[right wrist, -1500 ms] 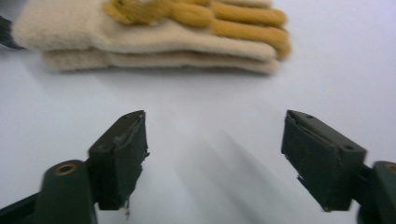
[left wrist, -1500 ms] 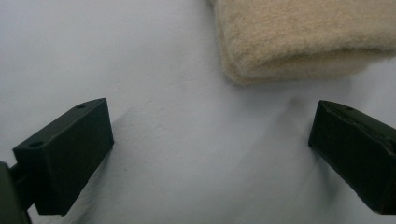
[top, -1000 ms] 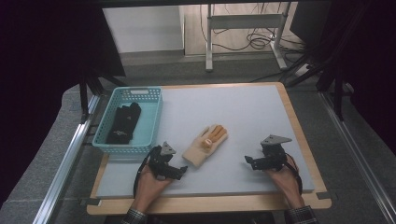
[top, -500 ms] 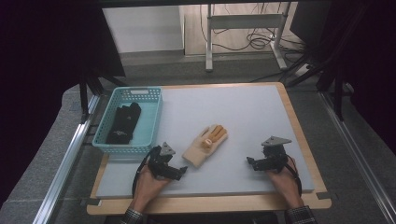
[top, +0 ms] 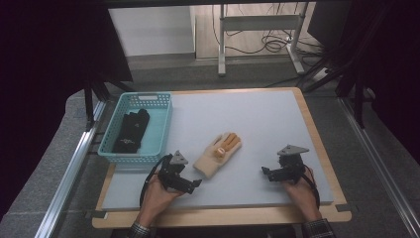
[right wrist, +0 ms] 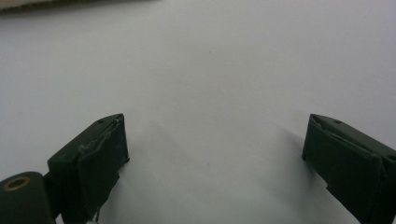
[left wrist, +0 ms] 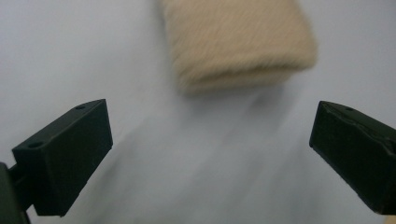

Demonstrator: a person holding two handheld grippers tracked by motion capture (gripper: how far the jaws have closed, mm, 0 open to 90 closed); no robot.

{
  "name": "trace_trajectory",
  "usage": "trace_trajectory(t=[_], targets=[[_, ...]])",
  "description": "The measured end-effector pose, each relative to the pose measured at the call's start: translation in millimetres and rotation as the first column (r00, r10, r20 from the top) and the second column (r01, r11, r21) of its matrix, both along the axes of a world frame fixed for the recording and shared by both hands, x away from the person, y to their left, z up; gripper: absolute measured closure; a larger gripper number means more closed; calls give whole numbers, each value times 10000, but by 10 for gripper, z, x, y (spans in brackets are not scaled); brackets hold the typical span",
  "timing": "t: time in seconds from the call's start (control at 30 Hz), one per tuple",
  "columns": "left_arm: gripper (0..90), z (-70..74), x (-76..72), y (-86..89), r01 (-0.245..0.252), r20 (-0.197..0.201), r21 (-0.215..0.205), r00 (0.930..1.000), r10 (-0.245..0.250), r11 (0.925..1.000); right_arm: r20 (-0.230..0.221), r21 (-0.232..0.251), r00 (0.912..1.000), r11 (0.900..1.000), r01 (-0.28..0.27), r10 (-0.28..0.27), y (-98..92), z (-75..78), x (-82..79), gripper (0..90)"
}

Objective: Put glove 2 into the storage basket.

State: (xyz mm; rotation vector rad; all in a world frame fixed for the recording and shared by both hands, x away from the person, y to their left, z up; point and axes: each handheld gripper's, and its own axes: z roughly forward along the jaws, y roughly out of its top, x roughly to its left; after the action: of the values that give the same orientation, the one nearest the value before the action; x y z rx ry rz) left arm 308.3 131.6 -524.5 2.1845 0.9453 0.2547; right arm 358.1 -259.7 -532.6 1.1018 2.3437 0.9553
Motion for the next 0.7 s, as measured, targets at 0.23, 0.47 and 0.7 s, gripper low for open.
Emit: trace_trajectory(t=[0.23,0.47,0.7], targets=[[0,204,188,-318,184,22,260,9998,-185,9995,10,-3,10000,10000,6,-6,0,-1,-1,64],[0,257,496,-668,1,-302,835,9995,25,9965,-9,31,10000,10000,34,-34,3,0,-3,64],[0,123,781,-889,-275,-964,1343,9945,406,9906,7,12,10000,10000,-2,2,-1,-1,0,64]])
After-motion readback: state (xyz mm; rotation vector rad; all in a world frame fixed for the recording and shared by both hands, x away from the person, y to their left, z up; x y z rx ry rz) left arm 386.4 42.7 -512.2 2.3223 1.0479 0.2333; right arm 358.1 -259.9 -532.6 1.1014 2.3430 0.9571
